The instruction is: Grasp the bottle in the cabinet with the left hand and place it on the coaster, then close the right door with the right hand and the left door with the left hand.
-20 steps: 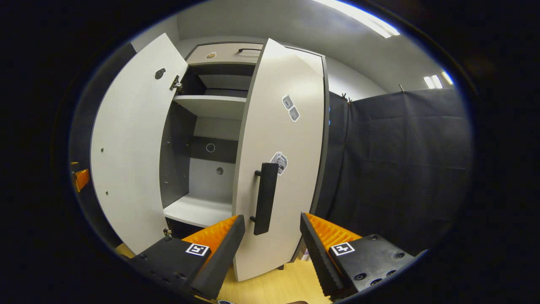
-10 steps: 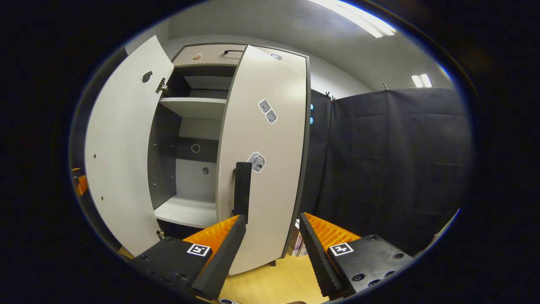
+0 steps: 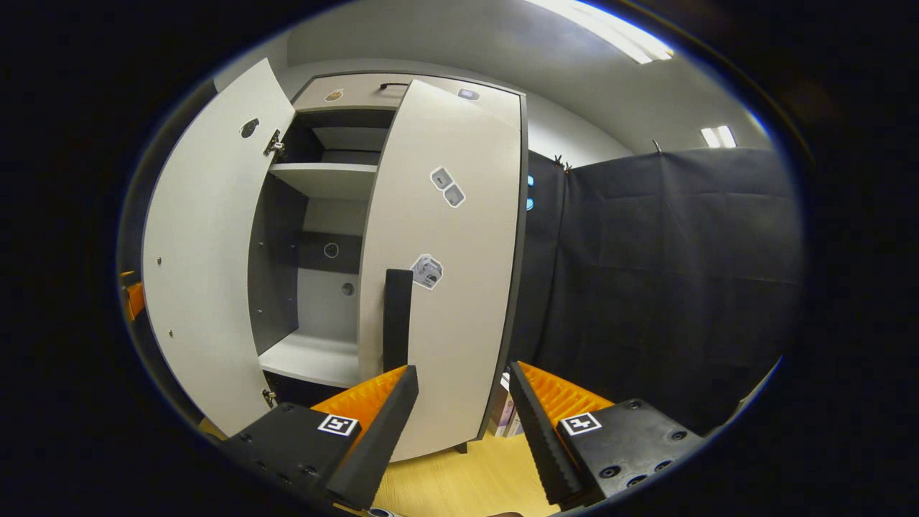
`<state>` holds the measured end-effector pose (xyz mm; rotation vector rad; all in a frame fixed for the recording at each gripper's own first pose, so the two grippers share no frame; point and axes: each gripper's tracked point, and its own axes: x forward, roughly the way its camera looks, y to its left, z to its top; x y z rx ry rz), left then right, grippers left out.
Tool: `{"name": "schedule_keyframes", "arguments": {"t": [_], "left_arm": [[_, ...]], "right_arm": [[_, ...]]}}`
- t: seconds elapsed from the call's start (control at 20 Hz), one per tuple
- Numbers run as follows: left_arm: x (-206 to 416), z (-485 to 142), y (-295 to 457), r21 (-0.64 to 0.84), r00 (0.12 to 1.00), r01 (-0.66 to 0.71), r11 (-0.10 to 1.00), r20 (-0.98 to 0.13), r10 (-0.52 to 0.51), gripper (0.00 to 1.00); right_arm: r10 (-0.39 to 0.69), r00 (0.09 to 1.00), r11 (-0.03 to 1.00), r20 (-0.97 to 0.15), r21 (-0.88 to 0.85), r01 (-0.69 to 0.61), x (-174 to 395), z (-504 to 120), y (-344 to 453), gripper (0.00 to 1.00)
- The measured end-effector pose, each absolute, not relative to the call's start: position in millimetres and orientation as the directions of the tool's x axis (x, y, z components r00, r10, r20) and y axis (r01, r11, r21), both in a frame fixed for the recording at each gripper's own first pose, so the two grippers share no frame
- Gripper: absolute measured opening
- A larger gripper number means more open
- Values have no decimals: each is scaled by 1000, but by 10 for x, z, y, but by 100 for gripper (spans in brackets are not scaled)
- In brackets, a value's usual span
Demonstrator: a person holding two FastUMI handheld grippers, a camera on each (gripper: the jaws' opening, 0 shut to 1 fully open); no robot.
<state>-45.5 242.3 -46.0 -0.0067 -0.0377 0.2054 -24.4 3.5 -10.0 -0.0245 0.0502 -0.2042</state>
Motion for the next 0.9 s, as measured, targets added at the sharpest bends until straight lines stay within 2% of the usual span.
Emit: {"name": "schedule_keyframes", "arguments": {"t": [0.25, 0.3, 0.35, 0.4, 0.75, 0.8, 0.9], "left_arm": [[-476, -368, 2296, -18, 982, -183, 983, 51, 183, 73], [-442, -364, 2160, -19, 985, -167, 986, 48, 167, 67], [-440, -361, 2058, -18, 986, -157, 987, 45, 158, 67], [-446, -346, 1972, -8, 987, -152, 988, 47, 152, 72], [-331, -294, 1365, -16, 996, -84, 996, 42, 84, 71], [-309, -303, 1263, -23, 996, -73, 997, 39, 74, 76], [-244, -303, 1085, -29, 998, -50, 998, 38, 51, 77]], "right_arm": [[-176, 983, 984, -55, -21, 175, -139, -128, -83, 87], [-172, 984, 985, -55, -16, 171, -122, -131, -110, 87], [-167, 984, 986, -56, -16, 166, -102, -139, -134, 87], [-160, 985, 987, -56, -19, 160, -91, -145, -151, 87], [-125, 991, 992, -55, -18, 124, -53, -140, -383, 87], [-123, 991, 992, -54, -17, 122, -50, -135, -413, 87], [-118, 992, 993, -50, -13, 117, -29, -121, -464, 87]]}}
